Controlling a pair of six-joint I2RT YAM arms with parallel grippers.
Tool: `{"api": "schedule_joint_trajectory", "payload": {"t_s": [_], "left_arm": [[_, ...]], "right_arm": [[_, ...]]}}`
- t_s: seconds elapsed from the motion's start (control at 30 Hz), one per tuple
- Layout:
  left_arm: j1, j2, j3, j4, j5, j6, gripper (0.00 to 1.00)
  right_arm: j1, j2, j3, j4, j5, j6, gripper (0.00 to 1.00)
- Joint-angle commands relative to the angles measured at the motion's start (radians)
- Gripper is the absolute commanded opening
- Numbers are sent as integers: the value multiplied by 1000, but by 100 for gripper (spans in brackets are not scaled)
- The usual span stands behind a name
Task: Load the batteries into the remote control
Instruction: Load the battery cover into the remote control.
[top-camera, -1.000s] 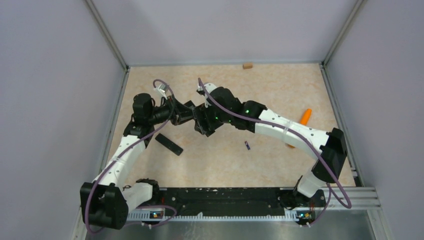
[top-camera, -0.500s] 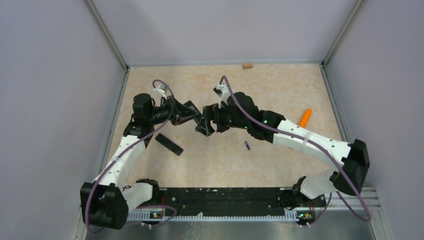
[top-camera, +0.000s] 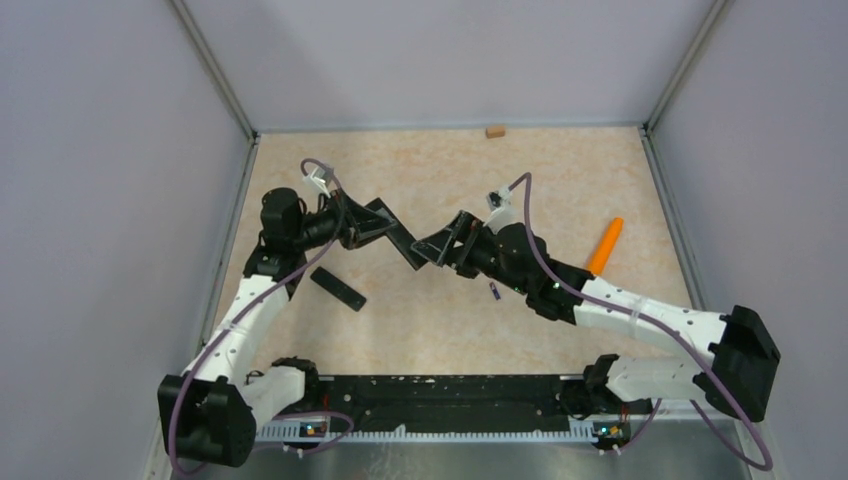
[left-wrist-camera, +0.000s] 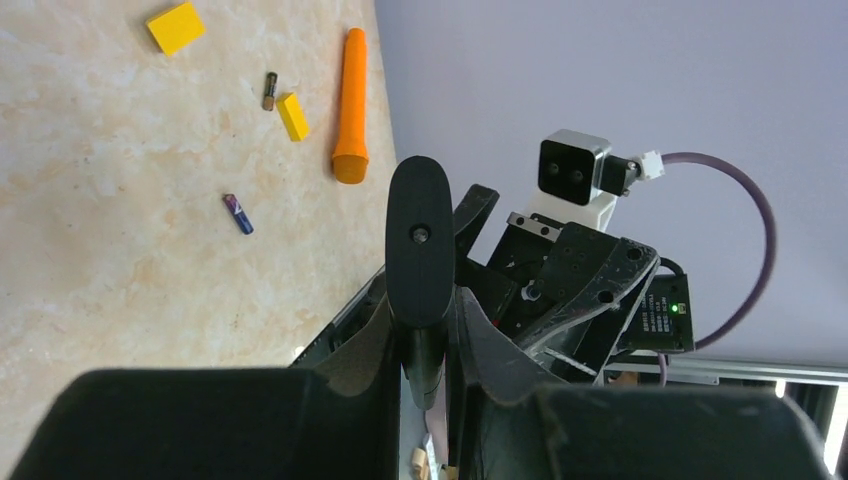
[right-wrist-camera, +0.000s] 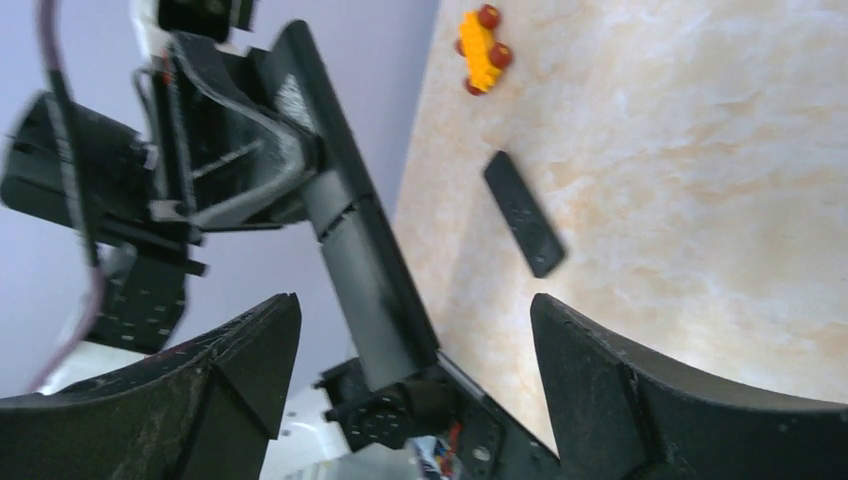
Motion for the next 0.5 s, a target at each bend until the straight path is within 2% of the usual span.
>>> {"api": "schedule_joint_trajectory", "payload": {"t_s": [0.0,0.2,0.3,0.47], "left_arm": [[4,-47,-18,101,7,-69,0],[4,-81,-36,150,-11,-135,0],[4,-101,-47,220,-13,-167,0],[4,-117,-33,228,-6,-182,0]], "right_arm": [[-6,22,1,255,-37,158,83],[-3,81,-25,377,-75,276,67],[-1,84,-42,390,-75,303,61],[7,81,-74,400,-68,323,51]]}}
